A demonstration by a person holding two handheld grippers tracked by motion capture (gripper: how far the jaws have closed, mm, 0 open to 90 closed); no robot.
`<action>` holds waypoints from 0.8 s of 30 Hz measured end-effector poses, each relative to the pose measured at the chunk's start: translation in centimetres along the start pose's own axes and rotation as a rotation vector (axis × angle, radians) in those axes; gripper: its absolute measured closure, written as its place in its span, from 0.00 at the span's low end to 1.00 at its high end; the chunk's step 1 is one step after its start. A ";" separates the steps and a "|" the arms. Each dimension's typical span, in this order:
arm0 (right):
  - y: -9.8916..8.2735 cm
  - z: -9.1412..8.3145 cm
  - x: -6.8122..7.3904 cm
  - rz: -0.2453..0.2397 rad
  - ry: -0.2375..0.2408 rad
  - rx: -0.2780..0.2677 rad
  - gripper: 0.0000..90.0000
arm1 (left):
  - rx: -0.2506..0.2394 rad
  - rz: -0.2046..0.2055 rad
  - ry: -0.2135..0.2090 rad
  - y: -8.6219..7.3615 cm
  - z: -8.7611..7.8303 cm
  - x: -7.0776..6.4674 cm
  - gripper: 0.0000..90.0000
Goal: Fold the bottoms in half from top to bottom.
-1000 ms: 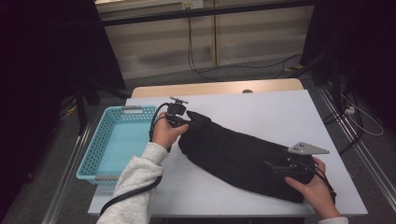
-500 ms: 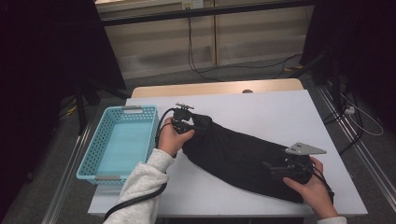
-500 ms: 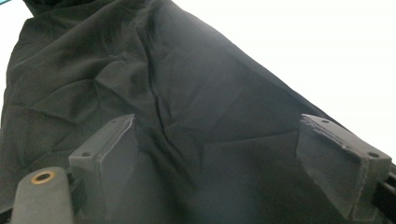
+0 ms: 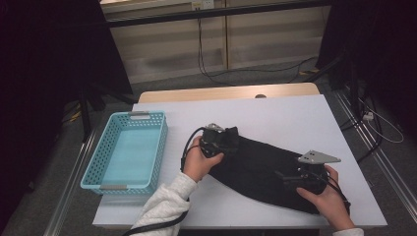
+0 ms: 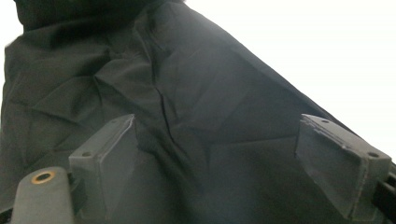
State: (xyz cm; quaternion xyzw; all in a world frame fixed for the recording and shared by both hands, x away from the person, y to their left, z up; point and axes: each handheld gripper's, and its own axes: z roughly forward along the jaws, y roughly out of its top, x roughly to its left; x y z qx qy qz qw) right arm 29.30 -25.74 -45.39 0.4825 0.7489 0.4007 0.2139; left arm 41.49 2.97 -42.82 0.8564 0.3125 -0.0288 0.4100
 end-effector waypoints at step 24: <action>1.2 1.3 1.0 -0.017 0.001 -0.007 0.15 | -0.058 -0.013 -0.002 -0.6 -3.6 1.0 0.33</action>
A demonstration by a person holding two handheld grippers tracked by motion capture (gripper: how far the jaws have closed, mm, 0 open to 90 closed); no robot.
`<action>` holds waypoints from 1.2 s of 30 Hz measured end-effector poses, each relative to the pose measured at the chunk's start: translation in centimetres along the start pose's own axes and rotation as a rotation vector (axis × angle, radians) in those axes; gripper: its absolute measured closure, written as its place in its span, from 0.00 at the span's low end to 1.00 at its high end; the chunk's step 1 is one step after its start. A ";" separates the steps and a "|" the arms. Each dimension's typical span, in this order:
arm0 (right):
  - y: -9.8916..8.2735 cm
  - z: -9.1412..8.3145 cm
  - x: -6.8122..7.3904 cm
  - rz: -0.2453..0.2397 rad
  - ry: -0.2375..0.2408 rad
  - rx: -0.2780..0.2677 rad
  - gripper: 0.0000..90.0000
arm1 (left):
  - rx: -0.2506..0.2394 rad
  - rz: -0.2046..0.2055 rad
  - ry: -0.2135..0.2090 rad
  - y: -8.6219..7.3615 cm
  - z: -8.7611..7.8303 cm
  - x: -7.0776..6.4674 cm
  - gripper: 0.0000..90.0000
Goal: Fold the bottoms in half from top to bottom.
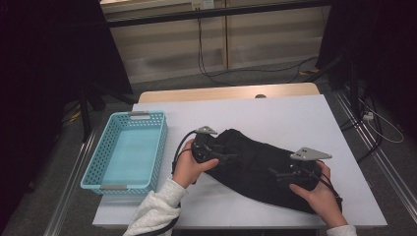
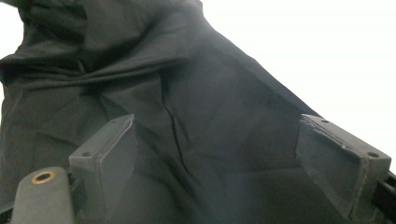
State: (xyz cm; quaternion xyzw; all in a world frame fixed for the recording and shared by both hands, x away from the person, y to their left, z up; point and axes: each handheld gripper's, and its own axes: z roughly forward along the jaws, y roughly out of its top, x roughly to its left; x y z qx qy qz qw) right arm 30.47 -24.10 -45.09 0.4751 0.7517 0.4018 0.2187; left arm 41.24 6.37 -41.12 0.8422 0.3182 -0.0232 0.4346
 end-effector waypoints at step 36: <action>5.4 6.9 5.9 -0.121 0.130 0.007 0.39 | 0.081 0.004 0.178 -3.0 -2.1 3.5 0.17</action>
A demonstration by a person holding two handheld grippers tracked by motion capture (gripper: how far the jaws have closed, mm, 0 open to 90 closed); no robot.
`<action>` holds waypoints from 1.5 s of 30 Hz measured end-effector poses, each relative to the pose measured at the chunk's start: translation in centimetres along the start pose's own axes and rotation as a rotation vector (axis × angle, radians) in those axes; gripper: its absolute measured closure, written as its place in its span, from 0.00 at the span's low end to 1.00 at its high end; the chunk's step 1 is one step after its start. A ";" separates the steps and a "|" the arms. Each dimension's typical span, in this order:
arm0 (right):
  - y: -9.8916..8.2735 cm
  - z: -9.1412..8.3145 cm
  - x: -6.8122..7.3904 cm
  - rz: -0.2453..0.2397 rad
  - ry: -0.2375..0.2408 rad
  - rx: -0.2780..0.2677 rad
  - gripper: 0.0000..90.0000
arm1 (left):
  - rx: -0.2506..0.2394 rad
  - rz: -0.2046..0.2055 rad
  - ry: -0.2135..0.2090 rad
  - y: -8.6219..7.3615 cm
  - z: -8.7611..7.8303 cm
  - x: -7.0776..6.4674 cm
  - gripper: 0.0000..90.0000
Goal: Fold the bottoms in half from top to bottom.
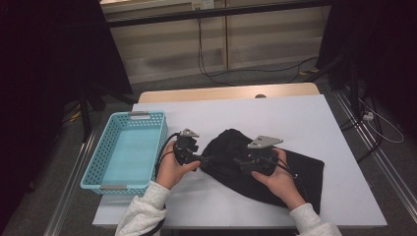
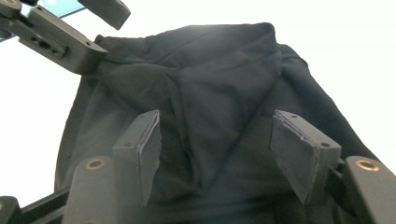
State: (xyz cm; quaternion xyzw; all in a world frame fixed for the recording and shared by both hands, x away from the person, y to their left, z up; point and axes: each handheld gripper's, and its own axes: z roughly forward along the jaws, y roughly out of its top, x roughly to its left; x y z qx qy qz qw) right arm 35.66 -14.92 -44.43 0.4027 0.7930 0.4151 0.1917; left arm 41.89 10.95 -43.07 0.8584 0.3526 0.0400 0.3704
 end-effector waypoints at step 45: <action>-1.1 0.1 -5.6 0.141 -0.126 0.082 0.54 | -0.025 -0.006 0.007 -0.4 -0.4 -0.2 0.18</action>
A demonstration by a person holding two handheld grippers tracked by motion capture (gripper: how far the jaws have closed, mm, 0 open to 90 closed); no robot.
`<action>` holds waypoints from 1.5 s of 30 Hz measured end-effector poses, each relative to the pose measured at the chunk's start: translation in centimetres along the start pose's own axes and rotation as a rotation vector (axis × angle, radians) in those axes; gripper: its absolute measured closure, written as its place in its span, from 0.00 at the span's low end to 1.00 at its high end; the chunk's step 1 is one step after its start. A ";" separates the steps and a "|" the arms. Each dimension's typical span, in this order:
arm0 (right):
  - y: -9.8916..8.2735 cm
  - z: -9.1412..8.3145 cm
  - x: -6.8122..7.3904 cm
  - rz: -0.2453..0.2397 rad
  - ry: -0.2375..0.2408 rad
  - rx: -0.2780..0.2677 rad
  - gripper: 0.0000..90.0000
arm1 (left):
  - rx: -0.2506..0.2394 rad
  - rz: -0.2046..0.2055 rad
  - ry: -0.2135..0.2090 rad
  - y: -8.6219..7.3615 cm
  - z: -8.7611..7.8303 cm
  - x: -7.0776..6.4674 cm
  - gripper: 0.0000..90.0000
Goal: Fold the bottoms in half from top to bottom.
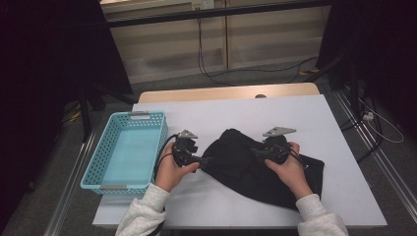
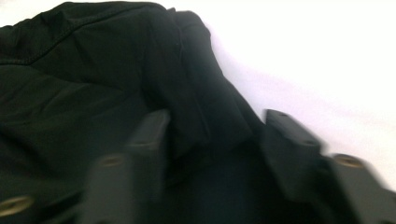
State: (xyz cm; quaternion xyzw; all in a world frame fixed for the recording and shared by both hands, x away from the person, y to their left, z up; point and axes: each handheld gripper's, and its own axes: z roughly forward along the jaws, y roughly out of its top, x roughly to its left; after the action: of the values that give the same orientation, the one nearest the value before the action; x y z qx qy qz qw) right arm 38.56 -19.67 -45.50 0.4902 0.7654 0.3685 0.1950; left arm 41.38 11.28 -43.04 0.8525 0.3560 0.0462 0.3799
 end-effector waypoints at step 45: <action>-1.1 -4.3 -2.6 0.094 0.089 -0.017 0.92 | 0.005 0.018 -0.054 -0.2 1.3 -1.0 0.49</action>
State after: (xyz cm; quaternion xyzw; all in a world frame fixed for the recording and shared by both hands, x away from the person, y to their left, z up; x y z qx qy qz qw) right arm 36.20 -23.83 -43.69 0.5072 0.7462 0.4053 0.1473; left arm 40.97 9.97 -43.91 0.8575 0.3382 0.0258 0.3869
